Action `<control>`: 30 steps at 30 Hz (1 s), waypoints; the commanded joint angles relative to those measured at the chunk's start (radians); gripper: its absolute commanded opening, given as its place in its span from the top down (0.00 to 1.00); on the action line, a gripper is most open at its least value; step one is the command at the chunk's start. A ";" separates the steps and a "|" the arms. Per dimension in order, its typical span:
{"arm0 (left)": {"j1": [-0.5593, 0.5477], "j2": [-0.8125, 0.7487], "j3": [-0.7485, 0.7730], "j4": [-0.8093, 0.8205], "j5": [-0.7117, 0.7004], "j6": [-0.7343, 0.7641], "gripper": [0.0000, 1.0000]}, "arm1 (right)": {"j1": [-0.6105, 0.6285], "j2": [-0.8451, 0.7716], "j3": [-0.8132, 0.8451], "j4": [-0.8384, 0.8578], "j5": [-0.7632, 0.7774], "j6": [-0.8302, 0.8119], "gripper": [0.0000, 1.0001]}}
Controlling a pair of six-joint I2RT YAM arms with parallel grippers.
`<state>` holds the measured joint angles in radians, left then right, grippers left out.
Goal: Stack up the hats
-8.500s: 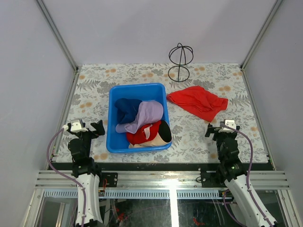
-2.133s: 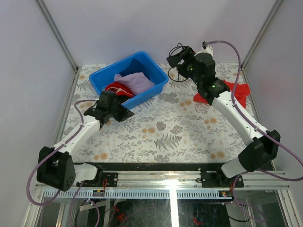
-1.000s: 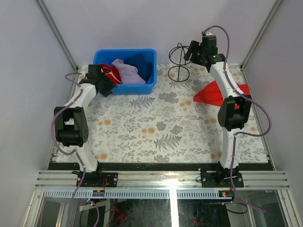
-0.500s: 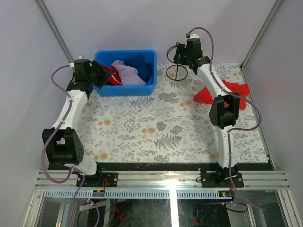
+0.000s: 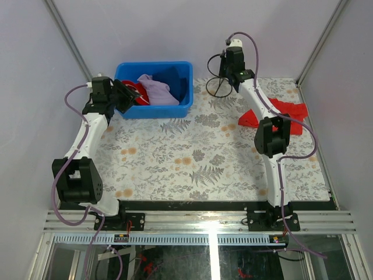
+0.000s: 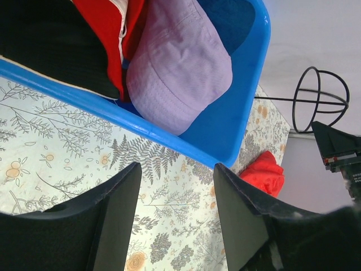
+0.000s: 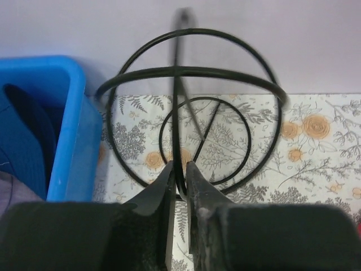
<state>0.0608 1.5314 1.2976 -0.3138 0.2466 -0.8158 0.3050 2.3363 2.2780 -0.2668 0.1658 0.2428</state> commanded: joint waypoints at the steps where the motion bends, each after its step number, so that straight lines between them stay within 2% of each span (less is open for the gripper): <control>1: 0.009 -0.066 -0.010 0.010 -0.001 0.032 0.46 | 0.003 0.004 0.043 0.036 0.054 -0.033 0.92; 4: 0.012 -0.097 -0.019 -0.016 -0.012 0.048 0.46 | 0.008 -0.025 0.013 0.025 0.053 -0.048 1.00; 7: 0.018 -0.123 -0.047 -0.018 -0.009 0.045 0.46 | 0.024 -0.115 -0.090 0.046 0.053 -0.077 1.00; 18: 0.020 -0.149 -0.051 0.008 0.049 0.020 0.46 | 0.077 -0.547 -0.684 0.144 -0.066 -0.065 1.00; 25: 0.018 -0.205 -0.069 0.013 0.080 0.018 0.46 | 0.100 -0.844 -0.966 0.141 -0.143 0.010 1.00; 30: 0.016 -0.263 -0.075 -0.025 0.078 0.052 0.42 | 0.127 -1.026 -1.114 0.106 -0.169 0.050 1.00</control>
<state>0.0742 1.3231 1.2266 -0.3363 0.3035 -0.7940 0.4007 1.4528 1.2221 -0.1867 0.0414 0.2398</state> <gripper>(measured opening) 0.561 0.037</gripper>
